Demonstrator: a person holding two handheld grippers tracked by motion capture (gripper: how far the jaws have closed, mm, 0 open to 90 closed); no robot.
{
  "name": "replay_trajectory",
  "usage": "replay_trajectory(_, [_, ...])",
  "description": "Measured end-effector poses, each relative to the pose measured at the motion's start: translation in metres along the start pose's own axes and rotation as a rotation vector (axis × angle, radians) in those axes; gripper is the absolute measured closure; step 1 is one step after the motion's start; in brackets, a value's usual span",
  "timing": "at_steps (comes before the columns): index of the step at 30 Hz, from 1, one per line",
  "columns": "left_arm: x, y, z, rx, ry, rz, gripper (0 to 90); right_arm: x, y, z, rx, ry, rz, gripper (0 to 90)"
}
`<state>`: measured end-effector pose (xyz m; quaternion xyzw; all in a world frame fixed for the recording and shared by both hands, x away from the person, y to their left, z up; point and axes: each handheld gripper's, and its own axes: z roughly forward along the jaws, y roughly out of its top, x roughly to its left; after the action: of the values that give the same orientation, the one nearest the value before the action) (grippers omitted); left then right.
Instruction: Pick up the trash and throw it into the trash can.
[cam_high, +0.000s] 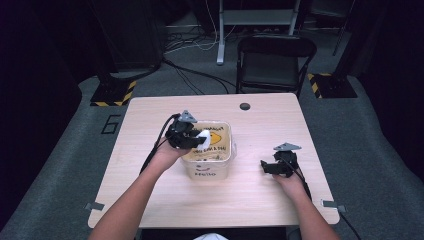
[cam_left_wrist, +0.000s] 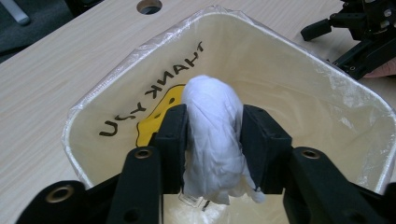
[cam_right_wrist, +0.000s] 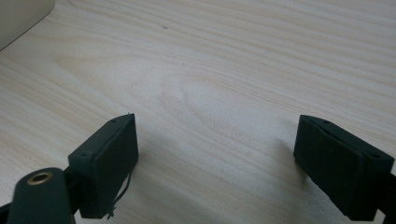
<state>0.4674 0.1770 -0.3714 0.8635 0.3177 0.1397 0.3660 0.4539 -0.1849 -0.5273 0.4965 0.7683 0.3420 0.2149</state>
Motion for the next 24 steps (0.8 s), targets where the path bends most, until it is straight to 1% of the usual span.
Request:
replay_trajectory(1, [0.0, 0.0, 0.0, -0.001, 0.005, -0.006, 55.3, 0.0, 0.0, 0.0, -0.003, 0.001, -0.006, 13.0])
replay_trajectory(2, [0.0, 0.0, 0.001, -0.003, 0.007, -0.015, 50.8, 0.0, 0.0, 0.0, 0.0, 0.001, -0.002, 13.0])
replay_trajectory(3, [0.001, 0.0, 0.0, -0.004, 0.006, -0.015, 47.8, 0.0, 0.0, 0.0, -0.001, 0.001, -0.002, 13.0])
replay_trajectory(8, [0.002, 0.0, -0.003, -0.023, 0.026, -0.03, 39.4, 0.0, 0.001, 0.001, -0.002, 0.002, -0.003, 13.0])
replay_trajectory(14, [0.003, 0.0, -0.006, -0.039, 0.036, -0.034, 37.7, 0.0, 0.001, 0.001, -0.001, 0.002, -0.002, 13.0])
replay_trajectory(16, [0.003, 0.0, -0.009, -0.039, 0.04, -0.03, 37.3, 0.0, 0.001, 0.001, -0.001, 0.005, -0.002, 13.0])
replay_trajectory(18, [0.004, 0.0, -0.013, -0.047, 0.046, -0.028, 37.2, 0.0, 0.001, 0.001, -0.001, 0.006, -0.003, 13.0])
replay_trajectory(19, [0.005, -0.001, -0.015, -0.055, 0.048, -0.034, 36.9, 0.0, 0.001, 0.001, -0.001, 0.006, -0.005, 13.0])
replay_trajectory(23, [0.011, -0.005, -0.028, -0.073, 0.063, -0.036, 36.1, -0.001, 0.001, 0.001, 0.001, 0.005, -0.011, 13.0])
replay_trajectory(24, [0.012, -0.006, -0.031, -0.076, 0.065, -0.044, 35.7, -0.001, 0.001, 0.001, 0.001, 0.005, -0.011, 13.0])
